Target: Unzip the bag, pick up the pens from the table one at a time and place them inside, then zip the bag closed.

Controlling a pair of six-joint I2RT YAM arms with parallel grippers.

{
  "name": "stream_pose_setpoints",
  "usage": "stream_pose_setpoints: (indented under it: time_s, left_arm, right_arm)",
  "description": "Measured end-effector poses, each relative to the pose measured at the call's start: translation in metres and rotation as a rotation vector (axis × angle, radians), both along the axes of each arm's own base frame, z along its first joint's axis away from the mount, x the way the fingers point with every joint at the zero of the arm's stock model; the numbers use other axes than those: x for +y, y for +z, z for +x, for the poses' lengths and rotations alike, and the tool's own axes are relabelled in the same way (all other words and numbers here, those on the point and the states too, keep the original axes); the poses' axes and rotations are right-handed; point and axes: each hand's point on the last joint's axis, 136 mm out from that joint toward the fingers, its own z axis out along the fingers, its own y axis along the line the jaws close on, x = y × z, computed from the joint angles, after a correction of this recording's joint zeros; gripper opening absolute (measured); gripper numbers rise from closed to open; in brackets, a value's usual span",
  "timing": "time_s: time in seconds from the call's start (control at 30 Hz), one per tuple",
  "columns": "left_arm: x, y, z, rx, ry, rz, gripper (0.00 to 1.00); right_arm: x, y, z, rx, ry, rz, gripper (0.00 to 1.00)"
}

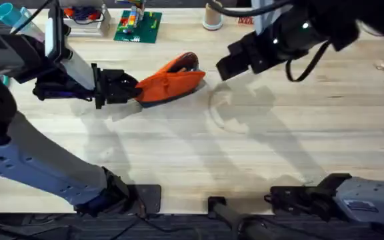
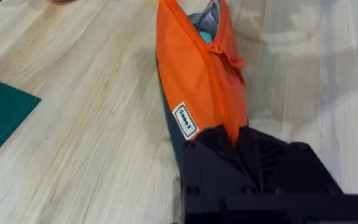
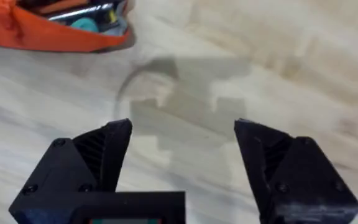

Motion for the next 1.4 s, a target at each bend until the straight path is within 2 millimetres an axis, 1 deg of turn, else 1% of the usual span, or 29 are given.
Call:
stream_pose_setpoints:
  time_s: [0.17, 0.3, 0.47, 0.57, 0.73, 0.87, 1.07, 1.27, 1.33, 1.37, 1.4]
  left_arm:
    - [0.000, 0.000, 0.000, 0.000, 0.000, 0.000, 0.042]
    - [0.000, 0.000, 0.000, 0.000, 0.000, 0.000, 0.042]
    - [0.000, 0.000, 0.000, 0.000, 0.000, 0.000, 0.042]
    - [0.000, 0.000, 0.000, 0.000, 0.000, 0.000, 0.042]
    - [0.000, 0.000, 0.000, 0.000, 0.000, 0.000, 0.042]
    - [0.000, 0.000, 0.000, 0.000, 0.000, 0.000, 0.042]
    - [0.000, 0.000, 0.000, 0.000, 0.000, 0.000, 0.042]
    - [0.000, 0.000, 0.000, 0.000, 0.000, 0.001, 0.042]
    - [0.000, 0.000, 0.000, 0.000, 0.000, 0.001, 0.042]
    - [0.000, 0.000, 0.000, 0.000, 0.000, 0.000, 0.042]
    - [0.000, 0.000, 0.000, 0.000, 0.000, 0.000, 0.042]
  right_arm:
    - [0.011, -0.021, -0.006, 0.089, -0.093, 0.066, 0.997]
    - [0.025, -0.026, -0.009, 0.108, -0.147, 0.117, 0.998]
    - [0.054, -0.029, -0.013, 0.103, -0.146, 0.174, 0.998]
    - [0.076, -0.038, -0.014, 0.103, -0.118, 0.187, 0.998]
    - [0.103, -0.050, -0.014, 0.098, -0.080, 0.202, 0.998]
    - [0.121, -0.053, -0.011, 0.078, -0.055, 0.228, 0.998]
    - [0.146, -0.053, -0.003, 0.034, -0.025, 0.284, 0.998]
    - [0.162, -0.063, 0.002, 0.022, -0.009, 0.302, 0.997]
    - [0.166, -0.063, 0.005, 0.012, -0.008, 0.314, 0.997]
    - [0.173, -0.059, 0.010, -0.011, -0.003, 0.343, 0.997]
    - [0.175, -0.057, 0.012, -0.020, -0.002, 0.353, 0.996]
